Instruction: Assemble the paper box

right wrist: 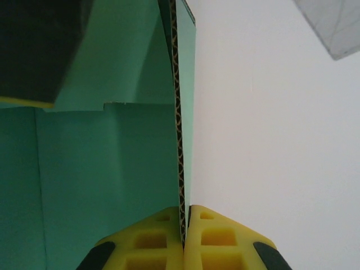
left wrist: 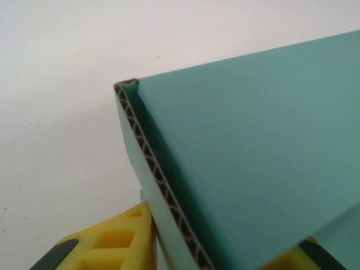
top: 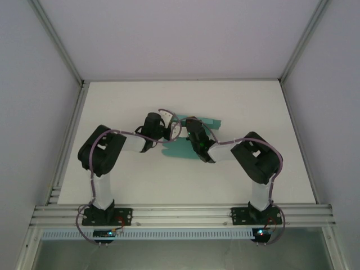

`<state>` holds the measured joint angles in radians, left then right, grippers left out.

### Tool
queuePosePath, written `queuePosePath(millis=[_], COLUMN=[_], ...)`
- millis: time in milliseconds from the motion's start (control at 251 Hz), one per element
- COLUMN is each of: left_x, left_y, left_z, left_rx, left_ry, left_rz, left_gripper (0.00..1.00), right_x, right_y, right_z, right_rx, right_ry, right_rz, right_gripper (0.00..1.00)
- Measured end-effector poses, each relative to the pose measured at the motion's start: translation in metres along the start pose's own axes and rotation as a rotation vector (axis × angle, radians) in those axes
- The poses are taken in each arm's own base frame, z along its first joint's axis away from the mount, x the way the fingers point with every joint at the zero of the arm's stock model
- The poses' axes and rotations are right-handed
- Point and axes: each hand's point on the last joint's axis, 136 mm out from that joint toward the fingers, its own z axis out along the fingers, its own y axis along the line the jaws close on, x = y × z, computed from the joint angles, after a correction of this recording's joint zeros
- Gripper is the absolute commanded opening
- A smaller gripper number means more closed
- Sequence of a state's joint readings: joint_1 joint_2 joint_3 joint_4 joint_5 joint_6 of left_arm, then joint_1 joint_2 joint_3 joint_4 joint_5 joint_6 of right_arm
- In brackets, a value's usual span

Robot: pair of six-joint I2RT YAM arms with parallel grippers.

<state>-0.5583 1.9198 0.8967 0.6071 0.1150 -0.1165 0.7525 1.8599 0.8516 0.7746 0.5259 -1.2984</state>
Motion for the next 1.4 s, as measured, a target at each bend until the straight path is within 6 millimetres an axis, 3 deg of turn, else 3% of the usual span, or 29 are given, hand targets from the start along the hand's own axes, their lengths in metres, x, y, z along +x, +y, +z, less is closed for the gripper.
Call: queuePosePath(millis=[251,303,363,503,555,611,698,926,1046,1118,1217,1309,1397], left_x=[-0.001,-0.001,-0.001,-0.003,-0.002,0.000,0.004,0.011,0.011,0.012,0.013,0.013,0.013], left_y=[0.005,0.004,0.004,0.005,0.005,0.004,0.002,-0.003,-0.007,-0.011,-0.016,-0.018,-0.020], left_z=[0.000,0.001,0.003,0.004,0.003,0.002,-0.002,-0.012,-0.011,-0.011,-0.011,-0.011,-0.010], left_rx=[-0.149,-0.162,-0.176,-0.194,-0.193,-0.185,-0.163,-0.117,-0.091,-0.067,-0.037,-0.025,-0.017], left_ry=[-0.045,-0.053,-0.056,-0.065,-0.070,-0.077,-0.082,-0.065,-0.053,-0.048,-0.044,-0.042,-0.040], left_rz=[-0.048,-0.045,-0.042,-0.044,-0.049,-0.056,-0.055,-0.014,0.013,0.029,0.045,0.055,0.062], left_gripper=[0.09,0.00,0.00,0.00,0.00,0.00,0.00,0.00,0.00,0.00,0.00,0.00,0.00], right_x=[0.001,0.002,0.002,0.003,0.002,0.005,0.015,0.031,0.040,0.047,0.048,0.037,0.024], right_y=[-0.001,-0.001,0.000,-0.001,0.002,0.007,0.014,-0.019,-0.038,-0.050,-0.070,-0.083,-0.079], right_z=[0.000,-0.001,-0.001,-0.002,-0.004,-0.009,-0.024,-0.080,-0.093,-0.086,-0.059,-0.030,-0.014], right_rx=[-0.001,0.000,0.001,0.003,-0.008,-0.034,-0.101,-0.279,-0.367,-0.412,-0.494,-0.593,-0.687], right_ry=[0.019,0.024,0.031,0.035,0.030,0.032,0.049,-0.024,-0.090,-0.092,-0.080,-0.107,-0.125], right_rz=[0.068,0.076,0.086,0.118,0.133,0.136,0.160,0.483,0.739,0.892,1.083,1.194,1.242], right_gripper=[0.00,0.00,0.02,0.28,0.46,0.75,0.99,0.99,0.99,0.99,0.92,0.88,0.87])
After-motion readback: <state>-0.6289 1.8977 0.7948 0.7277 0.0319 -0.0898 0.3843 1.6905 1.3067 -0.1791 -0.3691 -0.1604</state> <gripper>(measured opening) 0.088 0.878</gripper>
